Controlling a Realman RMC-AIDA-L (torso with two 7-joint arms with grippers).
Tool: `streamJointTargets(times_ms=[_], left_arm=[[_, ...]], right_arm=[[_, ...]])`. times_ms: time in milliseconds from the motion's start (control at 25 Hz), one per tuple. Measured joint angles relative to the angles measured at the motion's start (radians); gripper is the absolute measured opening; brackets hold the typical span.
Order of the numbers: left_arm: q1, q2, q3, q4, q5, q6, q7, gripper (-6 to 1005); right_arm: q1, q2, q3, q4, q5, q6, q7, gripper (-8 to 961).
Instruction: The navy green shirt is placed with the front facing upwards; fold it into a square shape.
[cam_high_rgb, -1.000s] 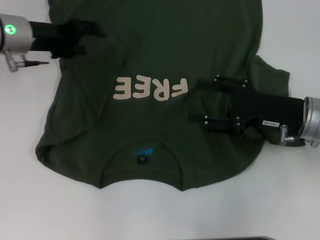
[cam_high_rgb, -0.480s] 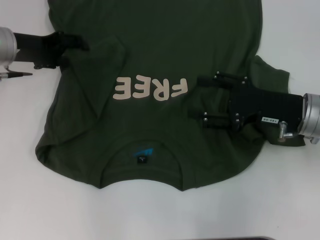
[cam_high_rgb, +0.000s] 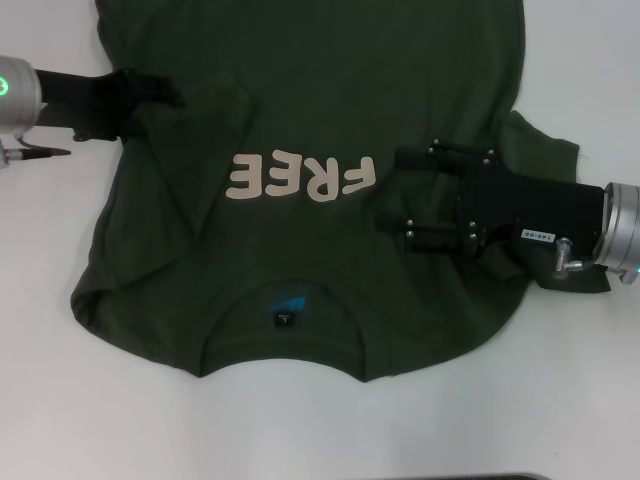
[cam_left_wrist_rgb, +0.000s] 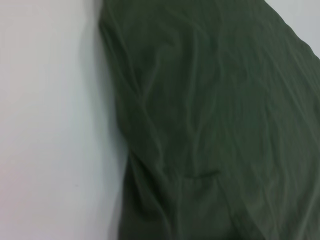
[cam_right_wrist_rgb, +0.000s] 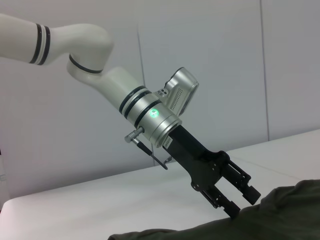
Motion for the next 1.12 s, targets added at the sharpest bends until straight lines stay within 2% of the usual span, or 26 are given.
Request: streamJointTargets(times_ms=[160, 320, 640, 1120], left_arm=[[-0.006, -0.015, 0.009, 0.0, 0.0, 0.002, 0.003, 735], [-0.007, -0.017, 0.023, 0.0, 0.0, -0.006, 0.003, 734], [0.0, -0.007, 0.025, -0.003, 0.0, -0.002, -0.005, 735], [0.001, -0.009, 0.024, 0.002, 0.026, -0.031, -0.006, 702]], right_arm=[[0.0, 0.0, 0.0, 0.0, 0.0, 0.003, 0.0, 823], [0.0, 0.0, -0.002, 0.0, 0.0, 0.003, 0.0, 823], [-0.007, 0.0, -0.001, 0.0, 0.0, 0.003, 0.0, 823], [-0.005, 0.0, -0.001, 0.0, 0.0, 0.004, 0.0, 822]])
